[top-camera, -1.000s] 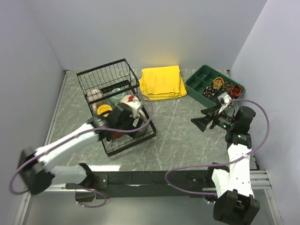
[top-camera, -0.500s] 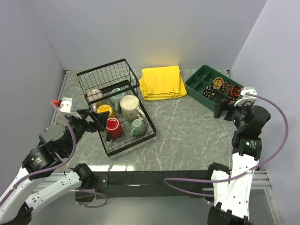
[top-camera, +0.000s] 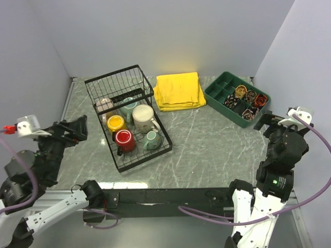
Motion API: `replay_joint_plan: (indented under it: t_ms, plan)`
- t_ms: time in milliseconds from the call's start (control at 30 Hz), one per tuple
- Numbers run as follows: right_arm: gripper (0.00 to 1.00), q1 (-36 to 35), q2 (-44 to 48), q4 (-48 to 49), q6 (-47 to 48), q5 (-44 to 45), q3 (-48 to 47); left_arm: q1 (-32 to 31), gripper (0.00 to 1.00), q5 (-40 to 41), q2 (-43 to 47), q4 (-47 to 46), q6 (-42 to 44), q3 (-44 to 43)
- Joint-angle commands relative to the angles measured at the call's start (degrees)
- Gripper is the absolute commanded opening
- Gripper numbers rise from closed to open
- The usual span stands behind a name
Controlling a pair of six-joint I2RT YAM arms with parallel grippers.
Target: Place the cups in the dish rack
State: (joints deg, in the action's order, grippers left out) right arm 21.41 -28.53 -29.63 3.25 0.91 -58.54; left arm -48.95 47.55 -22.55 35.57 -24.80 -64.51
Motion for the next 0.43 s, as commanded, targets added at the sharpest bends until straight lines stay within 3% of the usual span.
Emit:
replay_joint_plan:
  t_ms: [0, 400]
  plan:
    - [1.00, 0.3, 0.8, -1.0, 0.0, 2.3, -1.0, -3.3, 0.96, 4.1, 0.7, 4.9, -3.7, -1.9]
    - [1.00, 0.3, 0.8, -1.9, 0.3, 1.3, -2.2, -11.3, 0.96, 8.6, 2.9, 8.5, -7.7, -1.0]
